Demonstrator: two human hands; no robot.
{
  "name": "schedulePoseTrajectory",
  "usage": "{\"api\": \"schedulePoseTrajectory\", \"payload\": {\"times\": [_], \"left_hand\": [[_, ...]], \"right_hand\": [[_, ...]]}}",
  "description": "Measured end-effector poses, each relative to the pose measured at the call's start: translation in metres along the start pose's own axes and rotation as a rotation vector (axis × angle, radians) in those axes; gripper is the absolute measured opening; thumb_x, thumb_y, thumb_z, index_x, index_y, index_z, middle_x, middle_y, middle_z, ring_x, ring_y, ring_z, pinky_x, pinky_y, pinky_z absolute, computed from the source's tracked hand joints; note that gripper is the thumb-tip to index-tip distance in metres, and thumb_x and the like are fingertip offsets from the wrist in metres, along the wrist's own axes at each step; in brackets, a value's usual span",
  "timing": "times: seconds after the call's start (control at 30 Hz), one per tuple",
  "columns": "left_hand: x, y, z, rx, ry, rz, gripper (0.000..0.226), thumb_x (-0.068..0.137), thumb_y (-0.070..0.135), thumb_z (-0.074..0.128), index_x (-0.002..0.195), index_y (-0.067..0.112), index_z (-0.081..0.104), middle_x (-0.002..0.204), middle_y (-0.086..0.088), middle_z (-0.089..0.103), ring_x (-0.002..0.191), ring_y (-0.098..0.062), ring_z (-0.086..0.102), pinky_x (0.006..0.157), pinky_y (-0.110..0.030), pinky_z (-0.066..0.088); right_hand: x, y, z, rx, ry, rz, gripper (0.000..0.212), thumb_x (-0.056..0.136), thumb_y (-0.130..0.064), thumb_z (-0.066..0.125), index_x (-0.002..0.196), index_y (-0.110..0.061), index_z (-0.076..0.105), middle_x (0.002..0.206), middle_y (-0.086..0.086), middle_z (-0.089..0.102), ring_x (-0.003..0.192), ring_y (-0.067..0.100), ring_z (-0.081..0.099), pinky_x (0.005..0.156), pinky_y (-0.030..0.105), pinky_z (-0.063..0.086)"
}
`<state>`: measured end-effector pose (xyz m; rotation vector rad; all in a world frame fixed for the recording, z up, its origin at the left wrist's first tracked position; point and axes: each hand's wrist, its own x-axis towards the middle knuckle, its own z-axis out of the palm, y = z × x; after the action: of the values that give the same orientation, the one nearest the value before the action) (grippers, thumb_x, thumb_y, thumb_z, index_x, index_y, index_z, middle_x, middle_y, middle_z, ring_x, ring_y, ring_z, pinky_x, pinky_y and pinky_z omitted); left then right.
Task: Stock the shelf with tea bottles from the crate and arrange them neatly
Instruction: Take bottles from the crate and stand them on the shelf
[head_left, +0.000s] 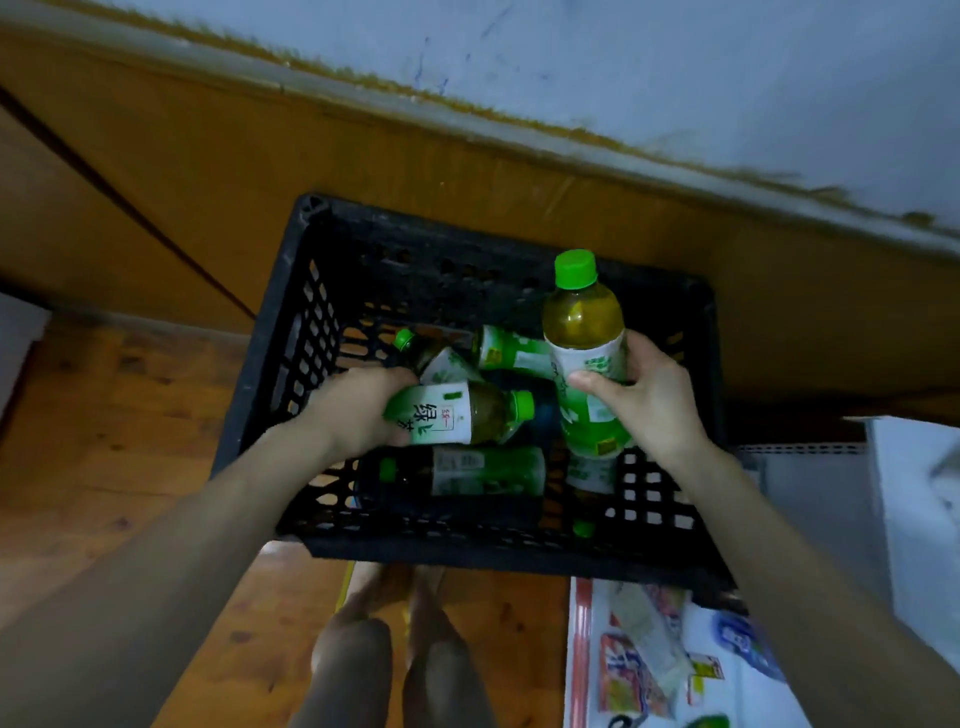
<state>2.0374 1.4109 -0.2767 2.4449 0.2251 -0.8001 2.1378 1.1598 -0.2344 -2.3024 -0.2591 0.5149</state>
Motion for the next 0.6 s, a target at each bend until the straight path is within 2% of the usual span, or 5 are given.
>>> {"api": "schedulePoseTrajectory", "payload": {"times": [0.1, 0.2, 0.27, 0.37, 0.6], "left_hand": [[-0.034, 0.022, -0.023, -0.186, 0.087, 0.057, 0.060, 0.073, 0.018, 0.076, 0.127, 0.018, 0.049, 0.118, -0.009, 0.052, 0.109, -0.028, 0.049, 0.088, -0.039, 0.044], [-0.069, 0.044, -0.046, -0.344, 0.173, 0.171, 0.055, 0.073, 0.010, 0.075, 0.121, 0.017, 0.050, 0.109, 0.000, 0.054, 0.100, -0.017, 0.049, 0.072, -0.023, 0.041], [-0.090, 0.062, -0.062, -0.437, 0.183, 0.235, 0.048, 0.075, 0.009, 0.074, 0.113, 0.023, 0.049, 0.098, 0.012, 0.054, 0.096, -0.013, 0.050, 0.068, -0.017, 0.041], [-0.114, 0.094, -0.087, -0.510, 0.161, 0.337, 0.044, 0.075, 0.011, 0.073, 0.110, 0.024, 0.049, 0.097, 0.019, 0.052, 0.096, -0.012, 0.053, 0.076, -0.025, 0.046], [-0.152, 0.197, -0.122, -0.624, 0.176, 0.633, 0.035, 0.070, 0.014, 0.078, 0.091, 0.030, 0.055, 0.093, 0.014, 0.061, 0.081, 0.008, 0.057, 0.063, -0.005, 0.044]], "right_hand": [[-0.033, -0.028, -0.038, 0.068, 0.094, 0.002, 0.035, 0.078, -0.023, 0.071, 0.111, -0.025, 0.059, 0.091, -0.023, 0.060, 0.079, -0.014, 0.057, 0.064, -0.001, 0.042], [-0.076, -0.057, -0.073, 0.138, 0.212, 0.002, 0.030, 0.076, -0.022, 0.072, 0.103, -0.029, 0.059, 0.093, -0.020, 0.062, 0.080, -0.021, 0.056, 0.064, -0.001, 0.043], [-0.106, -0.072, -0.096, 0.177, 0.300, 0.005, 0.026, 0.072, -0.029, 0.072, 0.095, -0.037, 0.060, 0.092, -0.020, 0.065, 0.086, -0.013, 0.060, 0.071, 0.006, 0.047], [-0.150, -0.090, -0.127, 0.261, 0.406, 0.026, 0.024, 0.064, -0.043, 0.069, 0.087, -0.044, 0.063, 0.091, -0.020, 0.071, 0.092, 0.004, 0.067, 0.075, 0.025, 0.055], [-0.240, -0.129, -0.193, 0.393, 0.654, -0.019, 0.029, 0.064, -0.034, 0.067, 0.092, -0.031, 0.063, 0.084, -0.020, 0.073, 0.080, 0.003, 0.070, 0.060, 0.015, 0.054]]}}
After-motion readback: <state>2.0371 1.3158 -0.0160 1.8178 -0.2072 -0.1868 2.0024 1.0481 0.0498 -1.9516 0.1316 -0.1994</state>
